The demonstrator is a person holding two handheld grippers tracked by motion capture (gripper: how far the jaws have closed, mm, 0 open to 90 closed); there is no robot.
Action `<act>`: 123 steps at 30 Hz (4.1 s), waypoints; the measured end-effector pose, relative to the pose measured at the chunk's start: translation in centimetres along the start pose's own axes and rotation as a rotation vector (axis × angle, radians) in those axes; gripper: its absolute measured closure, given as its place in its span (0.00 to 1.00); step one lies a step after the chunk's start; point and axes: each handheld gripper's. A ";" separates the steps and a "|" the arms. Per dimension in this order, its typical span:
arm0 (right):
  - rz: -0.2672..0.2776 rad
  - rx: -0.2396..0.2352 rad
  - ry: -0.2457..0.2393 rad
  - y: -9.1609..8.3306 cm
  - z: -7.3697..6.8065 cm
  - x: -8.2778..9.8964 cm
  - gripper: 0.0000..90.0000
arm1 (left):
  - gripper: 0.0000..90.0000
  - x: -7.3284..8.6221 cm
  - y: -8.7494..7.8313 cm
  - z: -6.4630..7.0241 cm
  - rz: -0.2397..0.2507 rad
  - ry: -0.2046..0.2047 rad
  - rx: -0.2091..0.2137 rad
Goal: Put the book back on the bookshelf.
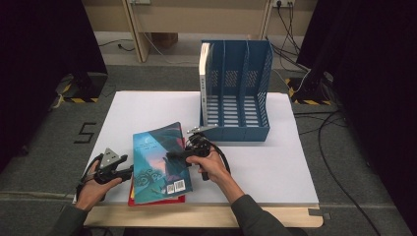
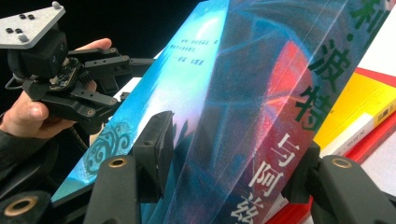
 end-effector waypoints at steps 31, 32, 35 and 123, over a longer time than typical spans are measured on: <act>0.164 0.026 0.030 -0.4 -0.5 -0.6 0.77 | 0.17 0.9 0.6 -3.4 -0.063 -0.154 -0.040; 0.174 0.022 0.030 -0.6 -0.6 -0.7 0.77 | 0.17 1.0 0.7 -3.5 -0.078 -0.156 -0.046; 0.197 0.021 0.012 -1.2 -1.1 -1.1 0.77 | 0.17 1.0 0.8 -3.6 -0.089 -0.149 -0.041; 0.523 0.412 -0.346 -16.2 -1.8 4.9 0.83 | 0.16 1.4 1.4 -3.4 -0.125 -0.087 -0.026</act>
Point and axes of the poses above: each handheld gripper's, and its own axes: y roughly forward along the jaws, x roughly out of its underside, z roughly to its right, and after that the axes turned 8 degrees about -y, right-handed
